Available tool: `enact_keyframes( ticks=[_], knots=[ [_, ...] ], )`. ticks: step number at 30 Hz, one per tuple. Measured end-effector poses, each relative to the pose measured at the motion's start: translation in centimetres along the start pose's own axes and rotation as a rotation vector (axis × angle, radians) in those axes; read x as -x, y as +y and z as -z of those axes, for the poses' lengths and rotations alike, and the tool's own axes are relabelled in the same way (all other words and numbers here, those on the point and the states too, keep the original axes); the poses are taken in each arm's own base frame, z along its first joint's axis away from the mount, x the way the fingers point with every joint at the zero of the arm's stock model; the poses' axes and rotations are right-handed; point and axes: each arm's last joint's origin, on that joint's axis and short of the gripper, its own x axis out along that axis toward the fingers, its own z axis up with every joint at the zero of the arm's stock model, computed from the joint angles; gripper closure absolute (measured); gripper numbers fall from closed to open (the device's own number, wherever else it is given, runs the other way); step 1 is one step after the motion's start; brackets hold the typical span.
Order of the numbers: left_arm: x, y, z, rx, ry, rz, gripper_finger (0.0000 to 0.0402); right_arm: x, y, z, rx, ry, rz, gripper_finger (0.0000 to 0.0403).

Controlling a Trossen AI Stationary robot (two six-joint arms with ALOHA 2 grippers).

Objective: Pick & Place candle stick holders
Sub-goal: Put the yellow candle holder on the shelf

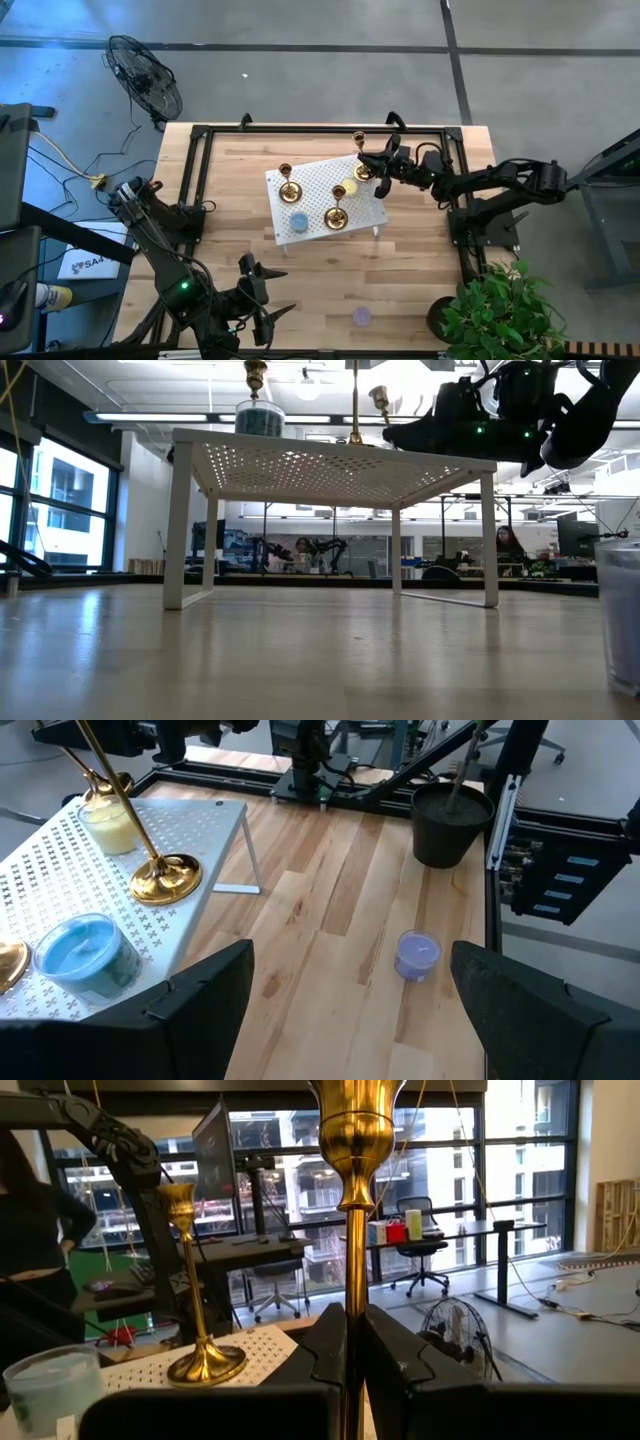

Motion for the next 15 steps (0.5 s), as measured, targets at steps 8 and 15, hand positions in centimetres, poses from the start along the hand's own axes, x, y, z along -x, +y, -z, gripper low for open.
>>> enact_keyframes(
  ticks=[8,15],
  knots=[
    [0.00,0.04,-0.02,-0.003,-0.010,-0.010,0.0069,0.00,-0.01,0.06,0.023,0.006,0.001,0.0393],
    [-0.01,0.05,-0.03,-0.004,-0.011,-0.012,0.0069,0.00,-0.03,0.30,0.024,0.031,0.003,0.0393]
  ],
)
